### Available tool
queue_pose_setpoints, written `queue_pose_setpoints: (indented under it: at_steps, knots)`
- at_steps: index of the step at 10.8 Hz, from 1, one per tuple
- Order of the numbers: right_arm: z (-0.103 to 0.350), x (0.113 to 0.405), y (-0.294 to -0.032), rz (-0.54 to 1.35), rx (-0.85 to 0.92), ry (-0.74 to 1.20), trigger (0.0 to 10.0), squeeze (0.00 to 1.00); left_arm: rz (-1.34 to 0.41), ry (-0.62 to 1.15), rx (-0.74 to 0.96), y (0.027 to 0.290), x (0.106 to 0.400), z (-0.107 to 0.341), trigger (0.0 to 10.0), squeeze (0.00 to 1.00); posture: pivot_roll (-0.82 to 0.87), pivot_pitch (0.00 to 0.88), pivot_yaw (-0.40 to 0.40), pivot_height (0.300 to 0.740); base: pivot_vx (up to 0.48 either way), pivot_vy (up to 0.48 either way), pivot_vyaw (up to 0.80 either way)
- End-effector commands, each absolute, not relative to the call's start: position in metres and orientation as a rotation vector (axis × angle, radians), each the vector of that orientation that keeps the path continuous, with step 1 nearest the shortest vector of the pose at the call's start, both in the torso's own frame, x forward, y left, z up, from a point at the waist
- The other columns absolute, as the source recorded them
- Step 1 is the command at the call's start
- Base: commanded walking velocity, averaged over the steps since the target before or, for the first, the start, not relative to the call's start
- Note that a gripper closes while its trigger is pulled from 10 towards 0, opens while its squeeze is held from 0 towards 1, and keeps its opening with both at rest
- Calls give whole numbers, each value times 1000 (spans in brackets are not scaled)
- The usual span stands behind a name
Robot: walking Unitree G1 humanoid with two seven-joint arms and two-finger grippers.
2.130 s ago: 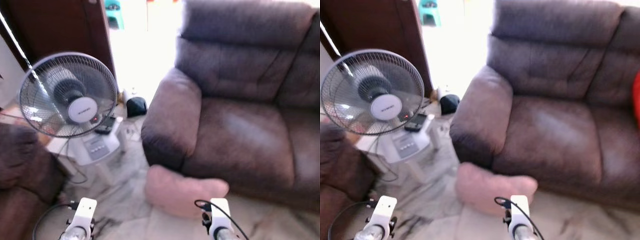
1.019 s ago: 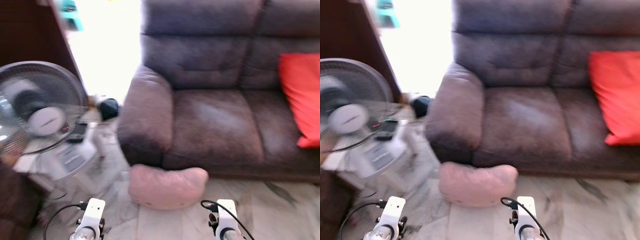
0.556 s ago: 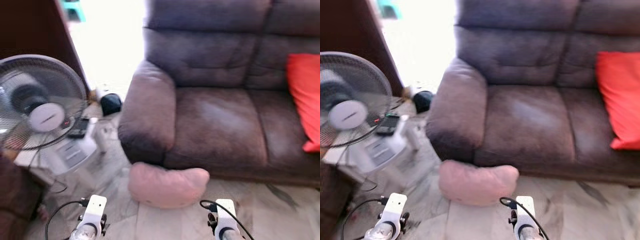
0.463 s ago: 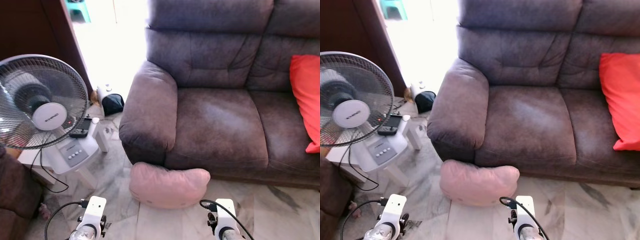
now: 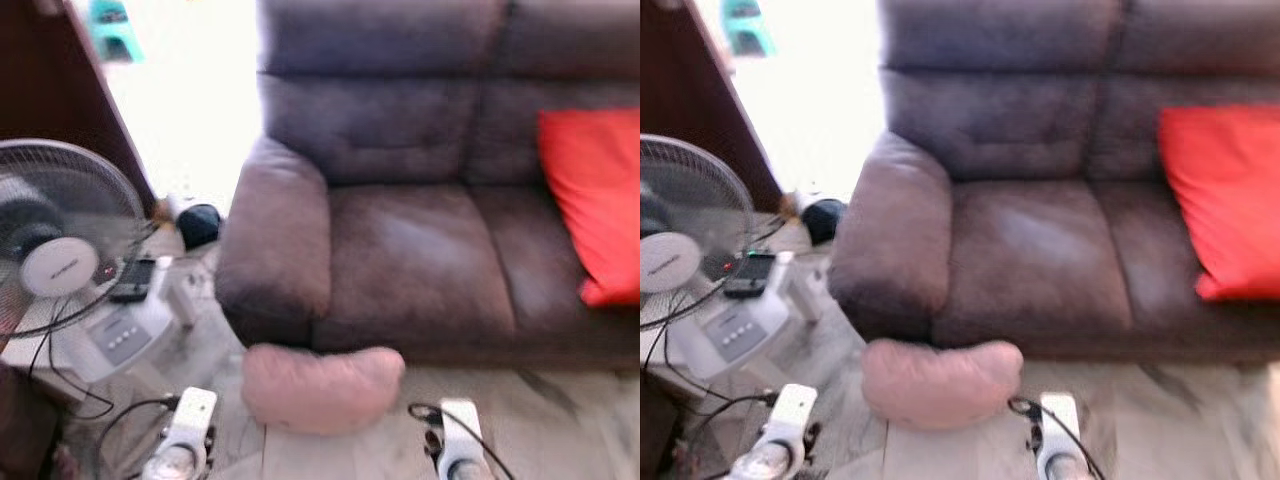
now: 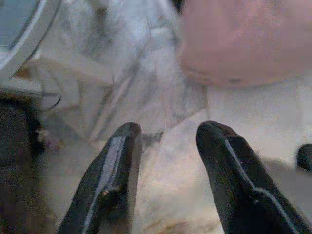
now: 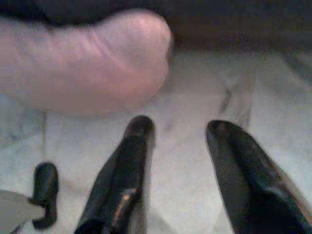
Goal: Move the pillow to the sofa from floor
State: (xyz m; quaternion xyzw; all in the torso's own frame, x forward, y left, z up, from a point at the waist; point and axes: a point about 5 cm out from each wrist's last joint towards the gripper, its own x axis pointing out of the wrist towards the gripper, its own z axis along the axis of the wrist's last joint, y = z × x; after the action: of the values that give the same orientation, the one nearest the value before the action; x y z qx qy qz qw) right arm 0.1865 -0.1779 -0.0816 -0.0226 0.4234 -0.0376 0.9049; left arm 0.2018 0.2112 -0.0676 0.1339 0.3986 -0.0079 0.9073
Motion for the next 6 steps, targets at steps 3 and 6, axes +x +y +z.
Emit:
queue_pose_setpoints:
  at_steps: [3,6]
  knots:
    - [-83,184,-176,-69,-48,882,10000,0,-5,857,278,214,196,-71,10000,0,86,25,-1,740,266,0,0]
    - [-84,182,-176,-63,-52,890,10000,0,-7,864,280,214,193,-72,10000,0,83,17,0,740,172,0,0]
